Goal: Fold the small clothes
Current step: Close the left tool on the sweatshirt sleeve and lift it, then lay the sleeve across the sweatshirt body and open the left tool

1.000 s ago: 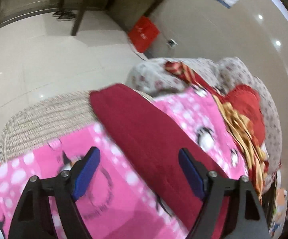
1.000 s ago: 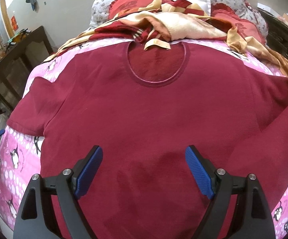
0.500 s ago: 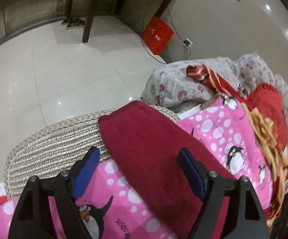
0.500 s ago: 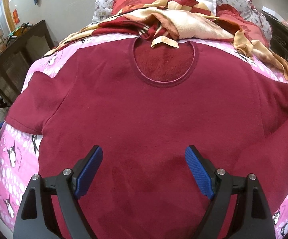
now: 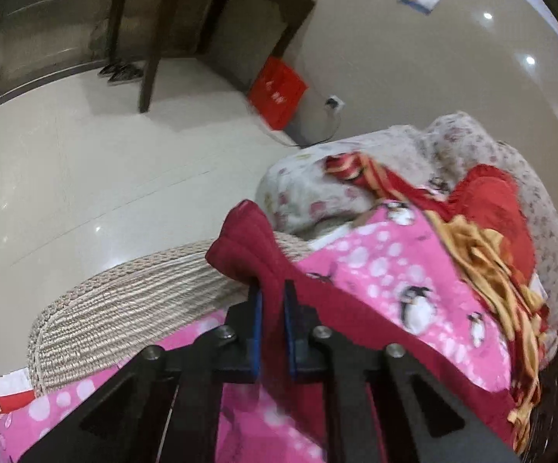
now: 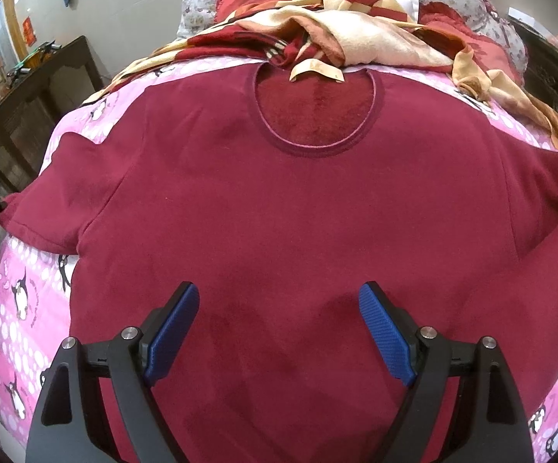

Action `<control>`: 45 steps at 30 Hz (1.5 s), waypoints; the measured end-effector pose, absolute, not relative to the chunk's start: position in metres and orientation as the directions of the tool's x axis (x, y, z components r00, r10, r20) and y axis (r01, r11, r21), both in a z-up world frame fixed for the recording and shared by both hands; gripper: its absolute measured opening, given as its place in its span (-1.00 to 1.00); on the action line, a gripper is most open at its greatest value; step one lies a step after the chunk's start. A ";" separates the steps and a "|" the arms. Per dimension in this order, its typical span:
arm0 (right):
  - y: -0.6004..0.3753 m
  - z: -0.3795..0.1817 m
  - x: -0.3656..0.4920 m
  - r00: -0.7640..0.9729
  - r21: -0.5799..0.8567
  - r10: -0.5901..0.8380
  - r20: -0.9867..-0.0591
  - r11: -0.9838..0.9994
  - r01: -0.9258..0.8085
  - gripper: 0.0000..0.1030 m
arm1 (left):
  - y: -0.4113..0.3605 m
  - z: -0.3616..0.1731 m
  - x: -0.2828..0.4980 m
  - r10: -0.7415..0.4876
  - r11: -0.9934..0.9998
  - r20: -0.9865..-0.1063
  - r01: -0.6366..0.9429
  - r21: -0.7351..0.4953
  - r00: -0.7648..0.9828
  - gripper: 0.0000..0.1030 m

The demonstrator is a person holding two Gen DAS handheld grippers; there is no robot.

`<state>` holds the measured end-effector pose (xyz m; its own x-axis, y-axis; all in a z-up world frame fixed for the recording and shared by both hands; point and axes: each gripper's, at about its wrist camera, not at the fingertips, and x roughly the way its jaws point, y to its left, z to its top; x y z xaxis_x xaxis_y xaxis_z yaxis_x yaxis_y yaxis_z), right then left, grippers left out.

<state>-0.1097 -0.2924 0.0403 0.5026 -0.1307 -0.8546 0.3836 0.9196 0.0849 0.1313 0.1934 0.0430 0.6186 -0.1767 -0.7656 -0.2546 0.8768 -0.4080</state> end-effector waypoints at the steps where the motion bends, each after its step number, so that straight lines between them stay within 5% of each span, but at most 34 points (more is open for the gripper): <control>1: -0.292 0.040 -0.110 0.504 0.088 -0.129 -0.854 0.919 0.385 1.00 | 0.190 0.048 0.128 -0.189 0.879 -0.759 -0.238 -0.414 0.624 -0.82; 12: -0.284 0.043 -0.112 0.510 0.088 -0.124 -0.851 0.924 0.371 1.00 | 0.065 0.110 0.062 -0.423 0.894 -0.652 0.173 -0.413 0.630 -0.82; 25: -0.288 0.041 -0.118 0.501 0.107 -0.105 -0.859 0.920 0.376 1.00 | -0.045 0.038 0.039 -0.442 0.891 -0.787 0.314 -0.329 0.430 -0.81; 28: -0.287 0.043 -0.114 0.512 0.124 -0.087 -0.855 0.923 0.365 1.00 | -0.045 0.039 0.036 -0.467 0.875 -0.785 0.341 -0.343 0.407 -0.41; 30: -0.285 0.045 -0.109 0.523 0.156 -0.054 -0.850 0.924 0.348 1.00 | -0.042 0.044 0.034 -0.512 0.849 -0.777 0.351 -0.394 0.367 0.19; 33: -0.278 0.051 -0.098 0.542 0.191 -0.009 -0.840 0.931 0.311 1.00 | -0.027 0.061 0.020 -0.511 0.854 -0.751 0.351 -0.385 0.419 0.44; 40: -0.256 0.063 -0.057 0.598 0.294 0.125 -0.792 0.936 0.193 1.00 | 0.010 0.075 0.003 -0.311 0.936 -0.733 0.330 -0.124 0.606 0.49; 45: -0.232 0.063 -0.020 0.622 0.364 0.226 -0.750 0.926 0.102 1.00 | 0.040 0.052 0.029 -0.253 0.965 -0.774 0.211 -0.158 0.580 0.49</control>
<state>-0.0200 -0.2324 0.0628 0.6220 0.2257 -0.7497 0.1021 0.9260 0.3635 0.0294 0.0402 0.0518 0.5803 -0.2533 -0.7740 0.2108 0.9647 -0.1576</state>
